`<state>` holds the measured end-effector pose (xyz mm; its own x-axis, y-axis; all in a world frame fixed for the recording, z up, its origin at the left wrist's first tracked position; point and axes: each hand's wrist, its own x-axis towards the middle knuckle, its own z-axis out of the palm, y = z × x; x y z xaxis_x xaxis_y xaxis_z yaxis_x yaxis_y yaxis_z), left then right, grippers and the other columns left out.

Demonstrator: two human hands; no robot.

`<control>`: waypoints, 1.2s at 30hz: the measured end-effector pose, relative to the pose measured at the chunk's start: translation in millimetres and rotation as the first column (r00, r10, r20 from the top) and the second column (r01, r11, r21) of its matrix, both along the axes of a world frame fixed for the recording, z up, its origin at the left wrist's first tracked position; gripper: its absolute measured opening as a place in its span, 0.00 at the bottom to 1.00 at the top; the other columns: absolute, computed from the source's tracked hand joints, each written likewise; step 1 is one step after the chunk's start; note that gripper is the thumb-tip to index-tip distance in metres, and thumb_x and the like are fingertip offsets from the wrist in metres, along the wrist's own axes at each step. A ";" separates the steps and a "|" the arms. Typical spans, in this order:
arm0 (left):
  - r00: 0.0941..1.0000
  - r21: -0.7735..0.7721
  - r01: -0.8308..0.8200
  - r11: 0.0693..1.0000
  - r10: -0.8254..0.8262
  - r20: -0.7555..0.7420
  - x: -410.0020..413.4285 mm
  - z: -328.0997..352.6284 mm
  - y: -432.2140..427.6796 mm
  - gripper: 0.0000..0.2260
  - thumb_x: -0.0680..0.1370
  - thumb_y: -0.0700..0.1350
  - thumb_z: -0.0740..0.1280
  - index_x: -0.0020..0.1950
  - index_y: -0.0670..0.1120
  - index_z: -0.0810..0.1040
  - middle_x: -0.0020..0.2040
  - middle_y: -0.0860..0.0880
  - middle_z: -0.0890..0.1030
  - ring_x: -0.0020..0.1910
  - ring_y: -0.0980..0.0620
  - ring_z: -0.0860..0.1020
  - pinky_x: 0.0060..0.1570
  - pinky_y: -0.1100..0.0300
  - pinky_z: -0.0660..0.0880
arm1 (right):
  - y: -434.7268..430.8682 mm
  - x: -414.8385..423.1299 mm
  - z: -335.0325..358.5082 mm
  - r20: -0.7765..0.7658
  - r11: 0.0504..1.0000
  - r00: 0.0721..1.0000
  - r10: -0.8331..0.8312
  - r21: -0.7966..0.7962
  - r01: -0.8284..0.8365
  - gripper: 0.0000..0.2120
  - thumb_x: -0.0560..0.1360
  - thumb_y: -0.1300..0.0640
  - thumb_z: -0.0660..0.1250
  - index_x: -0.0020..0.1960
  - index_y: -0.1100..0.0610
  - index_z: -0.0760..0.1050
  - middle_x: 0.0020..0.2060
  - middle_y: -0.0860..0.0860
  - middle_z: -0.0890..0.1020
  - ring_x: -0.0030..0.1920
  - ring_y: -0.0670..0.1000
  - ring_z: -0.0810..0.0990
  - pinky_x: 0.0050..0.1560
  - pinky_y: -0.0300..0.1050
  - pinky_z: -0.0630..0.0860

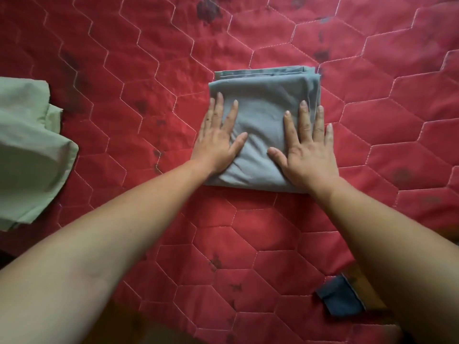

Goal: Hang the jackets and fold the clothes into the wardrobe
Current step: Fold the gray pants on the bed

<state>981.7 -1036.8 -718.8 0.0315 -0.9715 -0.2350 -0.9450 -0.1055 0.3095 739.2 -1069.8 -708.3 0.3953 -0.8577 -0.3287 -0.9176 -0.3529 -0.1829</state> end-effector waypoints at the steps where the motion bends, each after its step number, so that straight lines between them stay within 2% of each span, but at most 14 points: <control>1: 1.000 0.009 -0.002 1.000 0.002 0.003 1.4 -0.6 -1.5 0.35 0.81 0.64 0.54 0.83 0.52 0.45 0.83 0.43 0.38 0.81 0.44 0.37 0.80 0.45 0.46 | -3.8 1.6 -1.1 0.003 1.000 1.000 -0.001 0.011 0.001 0.42 0.79 0.27 0.46 0.84 0.50 0.42 0.82 0.55 0.36 0.81 0.64 0.36 0.78 0.71 0.47; 3: 1.000 0.043 0.008 0.999 -0.007 -0.017 3.9 1.4 -5.7 0.36 0.81 0.65 0.54 0.83 0.53 0.45 0.83 0.44 0.38 0.81 0.44 0.37 0.80 0.44 0.46 | -5.7 4.4 3.2 0.031 0.999 1.000 -0.003 0.042 0.002 0.43 0.79 0.28 0.49 0.84 0.50 0.42 0.82 0.54 0.35 0.81 0.64 0.35 0.78 0.70 0.46; 6: 0.994 0.038 -0.026 0.999 0.030 -0.108 4.8 9.0 -6.8 0.36 0.81 0.64 0.57 0.83 0.50 0.49 0.83 0.42 0.41 0.82 0.43 0.39 0.80 0.47 0.45 | 3.7 3.3 18.2 0.200 0.990 0.970 -0.140 0.065 0.129 0.41 0.77 0.36 0.63 0.83 0.50 0.51 0.82 0.60 0.39 0.81 0.64 0.41 0.79 0.65 0.50; 9: 0.936 -0.025 -0.218 0.976 0.201 -0.290 1.9 13.5 6.8 0.34 0.79 0.55 0.67 0.81 0.44 0.61 0.82 0.39 0.52 0.82 0.43 0.51 0.79 0.57 0.49 | 25.8 6.8 34.9 0.286 0.911 0.865 -0.412 0.155 0.382 0.37 0.74 0.46 0.71 0.80 0.45 0.60 0.80 0.63 0.51 0.77 0.66 0.55 0.75 0.62 0.60; 12: 0.820 -0.027 -0.416 0.909 0.362 -0.443 1.1 18.9 28.4 0.29 0.76 0.47 0.73 0.76 0.45 0.71 0.75 0.41 0.67 0.74 0.49 0.66 0.74 0.71 0.55 | 43.0 1.0 41.4 0.350 0.860 0.787 -0.508 0.247 0.446 0.32 0.73 0.54 0.70 0.75 0.45 0.67 0.70 0.62 0.64 0.66 0.66 0.68 0.70 0.56 0.66; 16: 0.680 0.102 -0.467 0.878 0.431 -0.593 0.8 30.6 51.7 0.21 0.73 0.42 0.73 0.66 0.48 0.75 0.64 0.47 0.78 0.64 0.49 0.76 0.70 0.49 0.70 | 57.7 -18.7 49.5 0.359 0.779 0.713 -0.603 0.457 0.429 0.26 0.73 0.56 0.70 0.69 0.47 0.70 0.57 0.57 0.71 0.58 0.60 0.75 0.62 0.44 0.70; 19: 0.586 0.237 -0.448 0.862 0.483 -0.651 -5.5 44.9 82.7 0.19 0.73 0.41 0.74 0.61 0.53 0.74 0.61 0.46 0.78 0.57 0.51 0.78 0.65 0.49 0.75 | 82.1 -36.0 54.9 0.367 0.740 0.700 -0.613 0.578 0.345 0.26 0.71 0.58 0.72 0.66 0.46 0.71 0.57 0.52 0.77 0.58 0.55 0.77 0.58 0.44 0.71; 22: 0.475 0.416 -0.381 0.826 0.561 -0.678 -12.5 60.8 118.6 0.17 0.71 0.43 0.74 0.56 0.58 0.75 0.60 0.45 0.80 0.55 0.52 0.78 0.59 0.53 0.77 | 110.9 -54.4 56.7 0.376 0.638 0.612 -0.696 0.714 0.288 0.26 0.69 0.62 0.75 0.61 0.43 0.73 0.59 0.47 0.79 0.59 0.50 0.78 0.60 0.42 0.73; 25: 0.325 0.582 -0.383 0.717 0.695 -0.642 -17.0 82.4 139.2 0.12 0.72 0.45 0.70 0.55 0.55 0.79 0.51 0.48 0.83 0.47 0.51 0.80 0.48 0.59 0.79 | 126.3 -66.2 71.8 0.335 0.489 0.492 -0.804 0.843 0.225 0.20 0.70 0.67 0.73 0.58 0.49 0.79 0.55 0.49 0.81 0.50 0.46 0.79 0.46 0.31 0.75; 28: 0.086 0.754 -0.299 0.584 0.804 -0.589 -12.1 117.6 149.0 0.13 0.79 0.41 0.58 0.53 0.45 0.82 0.45 0.48 0.85 0.41 0.53 0.83 0.36 0.66 0.79 | 126.1 -82.1 109.9 0.199 0.249 0.277 -0.940 0.955 0.160 0.07 0.78 0.63 0.65 0.50 0.59 0.81 0.38 0.52 0.84 0.40 0.51 0.83 0.32 0.34 0.77; 30: 0.080 0.764 -0.255 0.593 0.800 -0.595 -9.8 139.1 158.6 0.07 0.74 0.36 0.66 0.46 0.44 0.83 0.38 0.50 0.86 0.37 0.56 0.84 0.30 0.68 0.78 | 123.8 -95.7 130.0 0.111 0.134 0.183 -0.977 0.984 0.115 0.11 0.82 0.60 0.59 0.52 0.63 0.79 0.32 0.53 0.85 0.31 0.51 0.84 0.28 0.39 0.79; 32: 0.036 0.741 -0.196 0.643 0.760 -0.650 -11.0 152.9 165.0 0.13 0.64 0.34 0.74 0.47 0.42 0.83 0.41 0.46 0.86 0.39 0.53 0.85 0.34 0.64 0.80 | 120.0 -103.4 142.1 0.088 0.096 0.144 -0.986 0.994 0.054 0.18 0.83 0.55 0.52 0.57 0.66 0.77 0.35 0.58 0.86 0.31 0.54 0.85 0.28 0.42 0.79; 34: 0.125 0.689 -0.230 0.687 0.723 -0.679 -11.7 153.6 166.1 0.13 0.67 0.40 0.76 0.51 0.41 0.82 0.42 0.45 0.86 0.40 0.50 0.84 0.38 0.60 0.80 | 115.6 -103.2 149.7 0.016 0.016 0.104 -0.994 1.000 -0.003 0.23 0.82 0.49 0.49 0.53 0.64 0.76 0.35 0.60 0.85 0.31 0.54 0.84 0.29 0.40 0.79; 36: 0.263 0.623 -0.363 0.693 0.718 -0.645 -12.0 141.9 163.1 0.10 0.73 0.45 0.76 0.49 0.41 0.82 0.33 0.49 0.80 0.31 0.52 0.74 0.32 0.63 0.71 | 113.0 -98.6 150.2 -0.034 -0.035 0.054 -0.998 0.999 -0.012 0.26 0.82 0.42 0.50 0.53 0.62 0.76 0.35 0.58 0.86 0.31 0.53 0.85 0.28 0.40 0.80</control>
